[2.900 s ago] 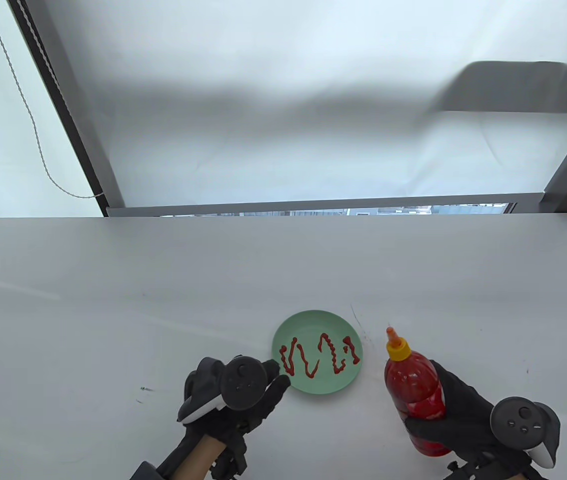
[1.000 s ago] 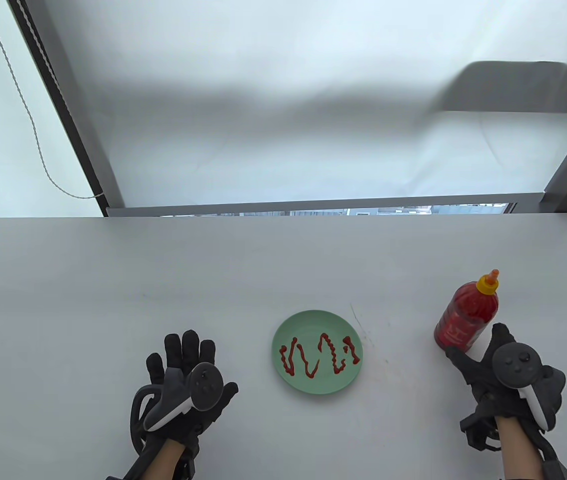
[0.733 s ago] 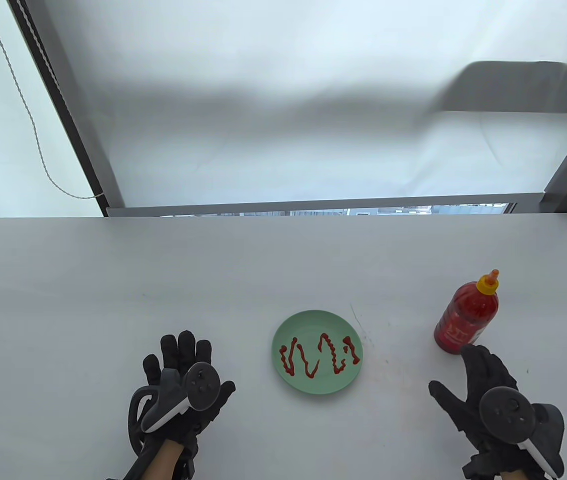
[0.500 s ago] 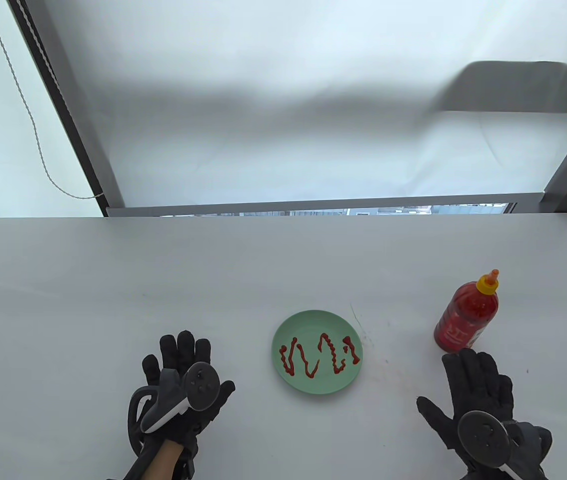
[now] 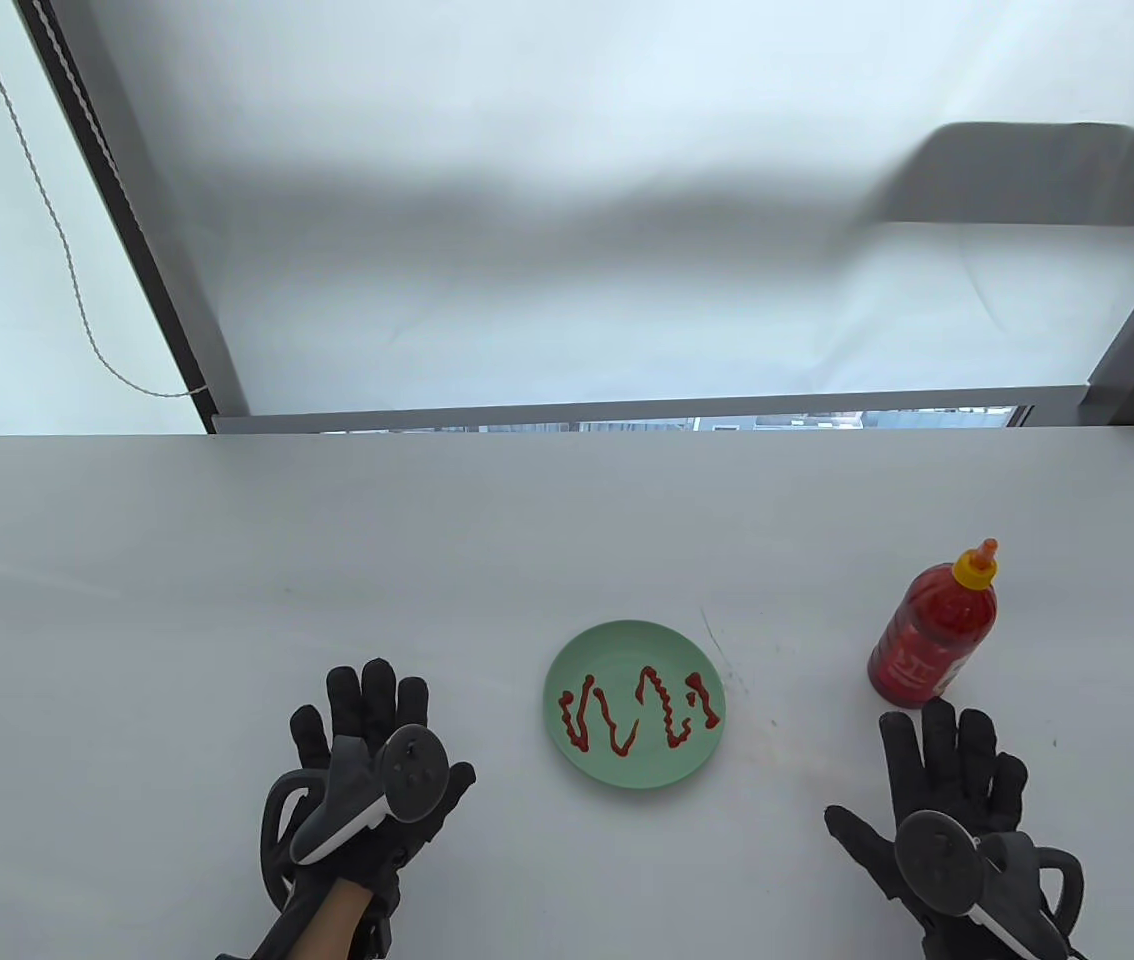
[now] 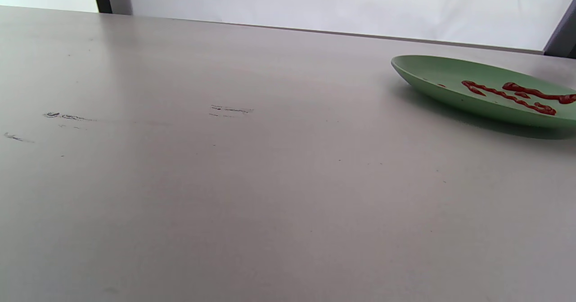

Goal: Squeeze ketchup bottle to draw patterns on plate

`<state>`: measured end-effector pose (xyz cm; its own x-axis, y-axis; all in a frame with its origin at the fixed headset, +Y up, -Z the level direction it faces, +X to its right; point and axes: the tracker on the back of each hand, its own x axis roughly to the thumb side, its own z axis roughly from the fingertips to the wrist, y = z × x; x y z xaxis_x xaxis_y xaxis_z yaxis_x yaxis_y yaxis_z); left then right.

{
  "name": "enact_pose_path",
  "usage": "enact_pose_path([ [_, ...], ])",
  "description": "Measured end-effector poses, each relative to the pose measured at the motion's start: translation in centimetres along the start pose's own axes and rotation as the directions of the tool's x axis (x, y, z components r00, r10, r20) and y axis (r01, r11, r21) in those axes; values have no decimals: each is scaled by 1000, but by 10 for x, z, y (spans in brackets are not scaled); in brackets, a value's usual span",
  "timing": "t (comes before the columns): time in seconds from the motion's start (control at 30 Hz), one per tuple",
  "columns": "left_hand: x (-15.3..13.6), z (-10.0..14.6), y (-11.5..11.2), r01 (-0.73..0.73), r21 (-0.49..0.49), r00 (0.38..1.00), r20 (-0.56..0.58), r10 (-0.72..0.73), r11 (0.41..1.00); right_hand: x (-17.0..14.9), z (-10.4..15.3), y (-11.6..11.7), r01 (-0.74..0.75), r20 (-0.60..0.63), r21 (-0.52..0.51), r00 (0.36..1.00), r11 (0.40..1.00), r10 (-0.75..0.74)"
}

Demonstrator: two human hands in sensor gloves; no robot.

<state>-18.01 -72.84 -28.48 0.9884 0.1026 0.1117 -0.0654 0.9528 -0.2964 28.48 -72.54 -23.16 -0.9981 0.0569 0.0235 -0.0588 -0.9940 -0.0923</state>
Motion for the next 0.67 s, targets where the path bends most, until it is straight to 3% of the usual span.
enact_pose_path([
  [0.67,5,-3,-3,31,-6,999,15,-30,1000,8,-2,7,23,24,38,999,999,-24],
])
